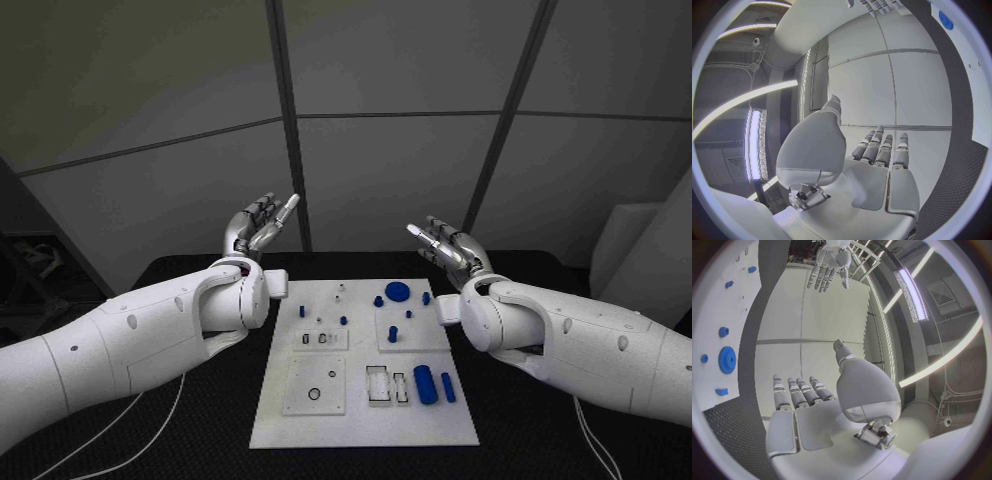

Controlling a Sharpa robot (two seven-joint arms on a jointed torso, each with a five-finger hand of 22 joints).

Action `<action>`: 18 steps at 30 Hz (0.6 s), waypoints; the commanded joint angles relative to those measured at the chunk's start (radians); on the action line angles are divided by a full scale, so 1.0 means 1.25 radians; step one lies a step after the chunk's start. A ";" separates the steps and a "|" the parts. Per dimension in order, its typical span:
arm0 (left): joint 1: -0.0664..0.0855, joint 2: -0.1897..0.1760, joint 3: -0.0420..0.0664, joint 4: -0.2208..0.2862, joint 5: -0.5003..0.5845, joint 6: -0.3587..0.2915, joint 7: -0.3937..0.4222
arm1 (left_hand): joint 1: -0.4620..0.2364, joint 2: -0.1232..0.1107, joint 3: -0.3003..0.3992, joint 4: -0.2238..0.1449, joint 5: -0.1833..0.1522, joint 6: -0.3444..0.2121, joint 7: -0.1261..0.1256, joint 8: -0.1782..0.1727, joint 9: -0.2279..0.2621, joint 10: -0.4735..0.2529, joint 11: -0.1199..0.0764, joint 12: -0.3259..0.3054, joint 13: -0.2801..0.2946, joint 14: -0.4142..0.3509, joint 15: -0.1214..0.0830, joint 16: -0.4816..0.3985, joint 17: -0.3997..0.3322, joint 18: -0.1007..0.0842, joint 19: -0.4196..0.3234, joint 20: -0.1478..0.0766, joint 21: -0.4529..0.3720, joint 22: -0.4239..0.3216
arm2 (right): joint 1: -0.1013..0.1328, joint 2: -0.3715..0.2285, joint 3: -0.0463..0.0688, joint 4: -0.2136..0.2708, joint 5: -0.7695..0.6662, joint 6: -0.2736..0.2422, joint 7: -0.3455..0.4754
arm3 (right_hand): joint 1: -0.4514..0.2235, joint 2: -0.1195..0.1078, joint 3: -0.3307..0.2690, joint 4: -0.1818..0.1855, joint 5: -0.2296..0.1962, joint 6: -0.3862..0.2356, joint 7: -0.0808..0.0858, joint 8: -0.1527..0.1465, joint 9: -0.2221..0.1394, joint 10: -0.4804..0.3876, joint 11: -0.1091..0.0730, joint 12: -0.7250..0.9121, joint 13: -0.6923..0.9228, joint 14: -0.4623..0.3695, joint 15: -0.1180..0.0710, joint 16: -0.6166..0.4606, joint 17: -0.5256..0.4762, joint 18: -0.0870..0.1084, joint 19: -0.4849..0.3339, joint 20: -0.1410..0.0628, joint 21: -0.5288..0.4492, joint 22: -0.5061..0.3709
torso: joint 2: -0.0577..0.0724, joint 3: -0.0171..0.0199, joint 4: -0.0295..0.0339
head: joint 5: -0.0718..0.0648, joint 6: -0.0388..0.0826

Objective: Assemble the parts on the task board

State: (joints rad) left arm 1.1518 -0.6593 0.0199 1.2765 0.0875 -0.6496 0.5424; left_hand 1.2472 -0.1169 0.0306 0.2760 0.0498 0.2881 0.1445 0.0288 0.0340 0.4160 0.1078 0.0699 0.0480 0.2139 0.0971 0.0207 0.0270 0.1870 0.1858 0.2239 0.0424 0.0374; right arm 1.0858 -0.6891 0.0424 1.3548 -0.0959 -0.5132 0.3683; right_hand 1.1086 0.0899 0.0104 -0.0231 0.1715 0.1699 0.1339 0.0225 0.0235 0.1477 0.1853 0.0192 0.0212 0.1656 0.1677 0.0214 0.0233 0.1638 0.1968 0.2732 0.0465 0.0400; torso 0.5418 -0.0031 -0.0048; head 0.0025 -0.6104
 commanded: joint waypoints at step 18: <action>0.006 -0.031 0.001 -0.002 0.029 0.093 0.033 | 0.051 0.011 0.008 0.010 0.006 0.037 0.021 0.009 0.005 0.034 0.020 0.022 0.005 0.025 0.016 0.008 0.004 -0.004 0.018 0.005 0.015 0.007 | 0.014 0.009 0.011 -0.107 -0.469 0.088 -0.082 | 0.194 -0.013 0.033 -0.142 0.026 0.545 0.086 0.093 0.038 0.606 0.016 0.068 0.035 0.590 0.010 0.092 0.034 0.013 0.439 0.006 0.231 0.092 | 0.002 -0.0030 0.0026 | -0.003 -0.022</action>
State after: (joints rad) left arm 1.1561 -0.6957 0.0203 1.2682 0.1262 -0.5671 0.5672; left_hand 1.3038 -0.1046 0.0344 0.2886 0.0540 0.3294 0.1462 0.0368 0.0393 0.4514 0.1325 0.0946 0.0525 0.2385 0.1178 0.0272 0.0306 0.1871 0.2018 0.2322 0.0568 0.0448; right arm 1.1003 -0.6815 0.0550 1.2223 -0.5294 -0.3686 0.2617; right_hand 1.3084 0.0742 0.0434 -0.1609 0.1947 0.6932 0.1826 0.1189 0.0662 0.7492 0.2130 0.0971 0.0596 0.7546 0.1865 0.1158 0.0611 0.1635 0.6181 0.2857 0.2675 0.1335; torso 0.5435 -0.0061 -0.0033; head -0.0017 -0.6363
